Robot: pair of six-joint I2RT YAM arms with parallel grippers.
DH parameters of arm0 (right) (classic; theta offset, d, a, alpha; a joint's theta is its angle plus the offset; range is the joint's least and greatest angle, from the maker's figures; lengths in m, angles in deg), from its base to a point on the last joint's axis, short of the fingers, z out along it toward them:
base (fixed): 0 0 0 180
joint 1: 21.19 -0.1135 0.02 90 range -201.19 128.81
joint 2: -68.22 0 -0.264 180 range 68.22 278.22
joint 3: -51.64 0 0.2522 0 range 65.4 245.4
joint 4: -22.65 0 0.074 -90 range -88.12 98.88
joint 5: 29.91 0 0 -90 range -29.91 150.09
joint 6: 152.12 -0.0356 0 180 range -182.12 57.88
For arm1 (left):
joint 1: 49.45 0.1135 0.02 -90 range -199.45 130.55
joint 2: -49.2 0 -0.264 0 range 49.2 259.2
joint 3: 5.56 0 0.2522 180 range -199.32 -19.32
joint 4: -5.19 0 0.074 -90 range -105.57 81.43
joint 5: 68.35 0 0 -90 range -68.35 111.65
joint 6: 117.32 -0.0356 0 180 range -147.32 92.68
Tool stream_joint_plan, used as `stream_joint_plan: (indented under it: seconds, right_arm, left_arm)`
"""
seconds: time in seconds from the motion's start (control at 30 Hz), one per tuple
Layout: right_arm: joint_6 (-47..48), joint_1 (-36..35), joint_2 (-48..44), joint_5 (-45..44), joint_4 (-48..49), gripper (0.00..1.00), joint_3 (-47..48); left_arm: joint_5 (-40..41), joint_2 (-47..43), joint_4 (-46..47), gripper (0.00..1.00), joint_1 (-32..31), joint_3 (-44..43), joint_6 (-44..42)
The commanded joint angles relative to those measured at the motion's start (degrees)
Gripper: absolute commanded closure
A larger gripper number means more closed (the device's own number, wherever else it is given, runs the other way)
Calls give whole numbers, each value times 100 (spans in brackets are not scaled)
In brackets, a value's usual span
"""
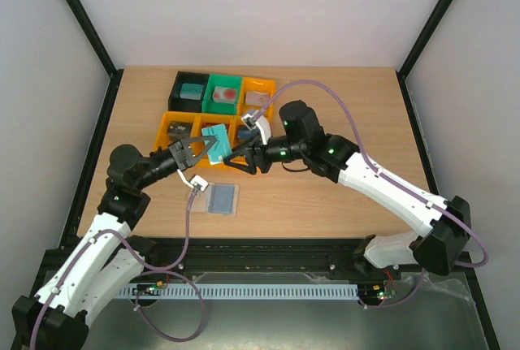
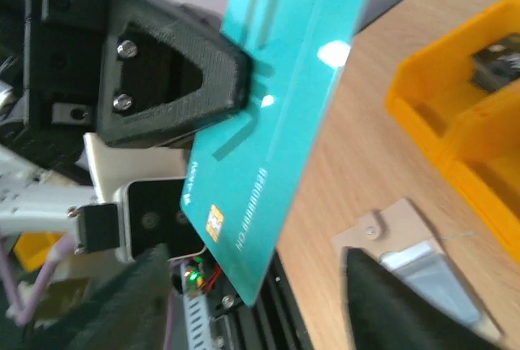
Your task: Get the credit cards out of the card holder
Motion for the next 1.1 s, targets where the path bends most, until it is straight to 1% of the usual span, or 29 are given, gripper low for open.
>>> stream_joint_plan:
  seconds: [0.0,0.03,0.07,0.13,0.17,0.23,0.3,0.37,0.4,0.5,0.63,0.67,0.7,0.77,0.8,0.83,0.97,1.07]
  right_arm:
    - [38,134,-409,-1387,-212,31,86]
    - [-36,228,-508,-1664,-202,19,5]
    - [-127,325,-622,-1894,-171,2,-89]
    - [-287,523,-826,-2315,-144,1,-256]
    - [-331,615,-916,-2520,-150,1,-331]
    - [-342,749,-1041,-2897,-218,1,-422]
    - [-314,859,-1119,-3074,-256,1,-473]
    - [-268,950,-1174,-3078,-248,1,-522]
    - [-231,981,-1186,-3067,-260,1,-526]
    - [-67,1029,-1184,-3050,-310,1,-513]
    - [156,1082,-1152,-3113,-390,2,-501]
    - [200,1098,-1136,-3142,-403,1,-504]
    - [261,1111,-1123,-3162,-407,1,-499]
    - [338,1157,-1078,-3177,-378,1,-507]
    - [375,1177,-1051,-3177,-347,1,-515]
    - [403,1206,-1009,-3177,-337,1,-524]
    - [457,1379,-756,-3165,-384,1,-468]
    - [449,1516,-484,-3110,-484,1,-349]
  left_arm:
    - [1296,-252,-1005,98,-84,-158,-1149]
    - [1830,-282,-1471,98,-102,-293,-1000]
    - [2387,-244,-1910,98,-128,-463,-778]
    - [3520,-17,-2767,98,-153,-919,-145]
    - [4044,188,-3279,98,-156,-1247,346]
    - [4881,783,-4338,98,-156,-2028,1378]
    - [5398,1481,-5279,98,-142,-2827,2372]
    - [5424,2053,-5843,98,-62,-3452,3061]
    - [5338,2267,-5937,98,-19,-3623,3149]
    - [5113,2805,-5624,98,105,-3803,3174]
    - [4894,3867,-5420,98,417,-4352,3272]
    - [4874,4221,-5438,98,504,-4637,3338]
    - [4856,4710,-5461,98,582,-5116,3460]
    - [4828,5362,-5491,98,754,-5809,3754]
    - [4800,5825,-5458,98,829,-6307,3877]
    - [4784,6131,-5309,98,898,-6543,3939]
    - [4618,6884,-4444,98,1108,-6637,3716]
    - [4375,7455,-4324,98,1246,-7000,3636]
